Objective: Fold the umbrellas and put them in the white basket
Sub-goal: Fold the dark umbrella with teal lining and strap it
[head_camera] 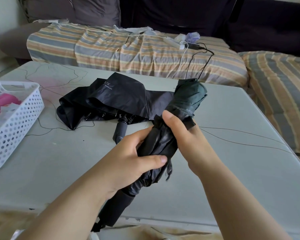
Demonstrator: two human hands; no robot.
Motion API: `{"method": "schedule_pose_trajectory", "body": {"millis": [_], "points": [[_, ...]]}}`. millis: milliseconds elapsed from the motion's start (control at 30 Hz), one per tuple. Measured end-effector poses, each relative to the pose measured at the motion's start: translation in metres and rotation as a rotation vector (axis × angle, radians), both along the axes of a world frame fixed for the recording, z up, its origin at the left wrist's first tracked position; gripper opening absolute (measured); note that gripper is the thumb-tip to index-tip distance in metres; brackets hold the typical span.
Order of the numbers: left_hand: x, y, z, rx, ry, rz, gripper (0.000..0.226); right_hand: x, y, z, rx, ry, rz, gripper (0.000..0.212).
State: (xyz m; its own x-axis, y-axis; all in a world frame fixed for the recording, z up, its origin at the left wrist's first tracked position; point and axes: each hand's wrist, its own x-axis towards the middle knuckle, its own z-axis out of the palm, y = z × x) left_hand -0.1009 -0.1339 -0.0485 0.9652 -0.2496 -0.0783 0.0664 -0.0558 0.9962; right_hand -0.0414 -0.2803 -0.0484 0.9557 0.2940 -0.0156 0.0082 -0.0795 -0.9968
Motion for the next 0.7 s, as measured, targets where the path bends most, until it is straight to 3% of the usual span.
{"method": "schedule_pose_trajectory", "body": {"millis": [133, 267, 367, 467, 600, 700], "points": [[0.000, 0.008, 0.002, -0.010, 0.004, 0.046, 0.038, 0.005, -0.011, 0.004, 0.005, 0.068, 0.248, 0.067], [0.001, 0.018, 0.004, -0.016, 0.001, 0.115, 0.034, 0.012, -0.022, 0.008, 0.086, 0.215, 0.322, 0.046], [0.002, 0.023, 0.006, 0.016, 0.024, 0.171, 0.033, 0.010, -0.027, 0.005, -0.093, 0.174, 0.320, 0.018], [0.001, 0.024, 0.007, 0.047, 0.020, 0.212, 0.036, 0.006, -0.025, 0.004, -0.129, 0.186, 0.325, 0.017], [0.003, 0.028, 0.004, 0.101, 0.009, 0.265, 0.032, 0.009, -0.030, 0.008, 0.124, 0.262, 0.296, 0.014], [0.003, 0.029, 0.004, 0.115, 0.009, 0.272, 0.033, 0.007, -0.036, 0.011, 0.176, 0.238, 0.372, 0.030]]}}
